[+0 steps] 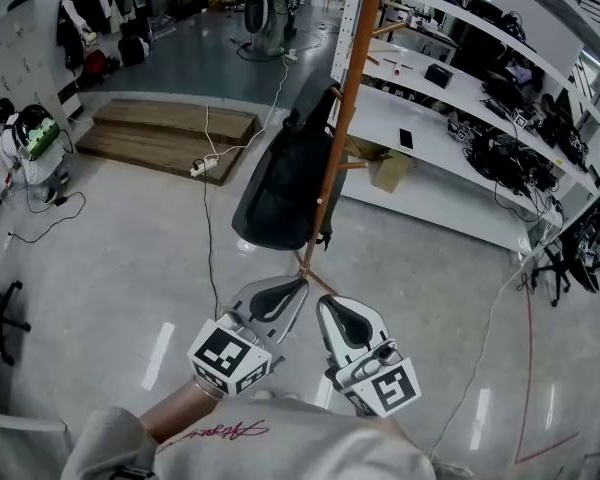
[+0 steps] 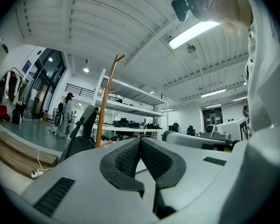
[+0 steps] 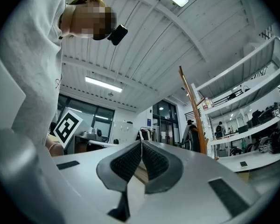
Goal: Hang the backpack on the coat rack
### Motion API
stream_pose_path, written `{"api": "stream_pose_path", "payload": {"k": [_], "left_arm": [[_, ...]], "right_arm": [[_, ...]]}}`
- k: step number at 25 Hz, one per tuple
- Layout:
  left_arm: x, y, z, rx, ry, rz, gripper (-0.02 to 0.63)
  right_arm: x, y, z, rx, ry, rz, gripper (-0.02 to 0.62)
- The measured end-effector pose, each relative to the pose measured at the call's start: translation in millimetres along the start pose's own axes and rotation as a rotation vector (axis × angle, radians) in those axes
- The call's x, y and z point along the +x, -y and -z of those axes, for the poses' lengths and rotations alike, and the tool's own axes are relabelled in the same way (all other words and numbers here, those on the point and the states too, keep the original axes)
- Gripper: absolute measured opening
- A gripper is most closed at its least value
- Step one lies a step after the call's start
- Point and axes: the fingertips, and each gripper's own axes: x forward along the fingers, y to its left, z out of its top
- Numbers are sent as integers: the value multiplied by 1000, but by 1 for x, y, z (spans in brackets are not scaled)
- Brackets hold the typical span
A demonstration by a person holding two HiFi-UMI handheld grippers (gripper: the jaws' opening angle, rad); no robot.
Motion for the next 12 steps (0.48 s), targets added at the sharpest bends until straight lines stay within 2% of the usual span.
{"api": "stream_pose_path", "payload": {"k": [12], "left_arm": [[8, 2, 5, -7, 0, 3, 18]], "right_arm": [[-2, 7, 4, 10, 7, -10, 21]]}}
